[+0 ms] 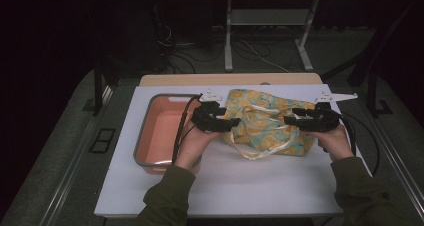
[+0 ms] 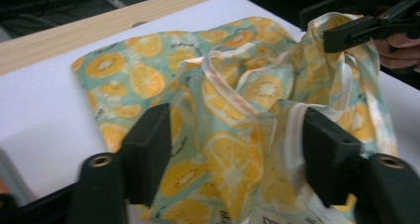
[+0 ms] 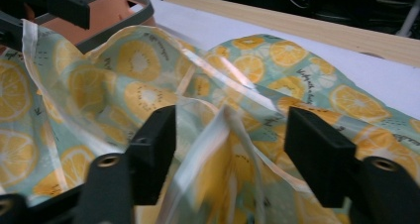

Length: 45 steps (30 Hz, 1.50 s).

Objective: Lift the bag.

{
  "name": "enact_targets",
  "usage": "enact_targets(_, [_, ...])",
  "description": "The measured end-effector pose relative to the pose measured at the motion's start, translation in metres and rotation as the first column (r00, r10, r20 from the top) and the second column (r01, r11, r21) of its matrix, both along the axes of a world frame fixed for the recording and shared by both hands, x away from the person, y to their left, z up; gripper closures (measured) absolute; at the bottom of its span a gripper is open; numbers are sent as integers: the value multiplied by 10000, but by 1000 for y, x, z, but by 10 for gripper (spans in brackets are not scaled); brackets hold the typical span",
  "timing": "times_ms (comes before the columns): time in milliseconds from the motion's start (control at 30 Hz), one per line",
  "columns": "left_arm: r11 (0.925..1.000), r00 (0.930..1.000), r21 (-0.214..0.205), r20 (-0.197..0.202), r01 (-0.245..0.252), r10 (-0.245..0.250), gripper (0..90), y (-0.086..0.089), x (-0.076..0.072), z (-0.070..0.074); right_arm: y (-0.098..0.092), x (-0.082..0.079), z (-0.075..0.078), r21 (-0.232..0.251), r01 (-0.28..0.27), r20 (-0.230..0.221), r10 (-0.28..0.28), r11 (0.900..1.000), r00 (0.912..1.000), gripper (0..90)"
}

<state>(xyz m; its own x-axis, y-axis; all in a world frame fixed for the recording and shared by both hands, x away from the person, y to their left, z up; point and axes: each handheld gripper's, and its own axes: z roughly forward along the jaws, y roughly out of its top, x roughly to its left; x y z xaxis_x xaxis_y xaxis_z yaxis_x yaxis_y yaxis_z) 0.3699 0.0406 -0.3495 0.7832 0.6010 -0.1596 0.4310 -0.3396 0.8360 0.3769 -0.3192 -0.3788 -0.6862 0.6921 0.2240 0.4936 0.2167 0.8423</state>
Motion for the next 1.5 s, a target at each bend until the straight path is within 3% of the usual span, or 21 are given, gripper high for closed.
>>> enact_targets(233, [9974,9978,-376,281,609,-598,162,14,-13,6,2,-14,11,83,-528,178,526,9986,9985,249])
enact_targets(467, [9958,9963,-678,633,621,-578,136,42,-26,12,5,-28,18,-39,-890,392,891,9960,9953,211])
enact_targets(867, [9969,9933,-605,1068,511,-444,126,86,-54,3,6,-48,2,-235,-1193,373,1201,9926,9921,193])
enact_targets(1067, [9971,9926,-522,1108,558,-497,95,106,-71,-10,2,-63,-1,-285,-1098,466,1110,9935,9927,185])
enact_targets(1167, [9965,9929,-570,1061,605,-542,61,113,-79,-15,-2,-71,-4,-300,-1075,508,1089,9938,9928,176])
enact_targets(1400, [9947,9901,-870,1339,548,-429,5,130,-91,-22,-11,-84,-14,-556,-934,526,963,9941,9940,158])
enact_targets(1500, [9953,9886,-816,1451,518,-396,0,136,-94,-26,-15,-88,-16,-534,-902,620,935,9945,9937,135])
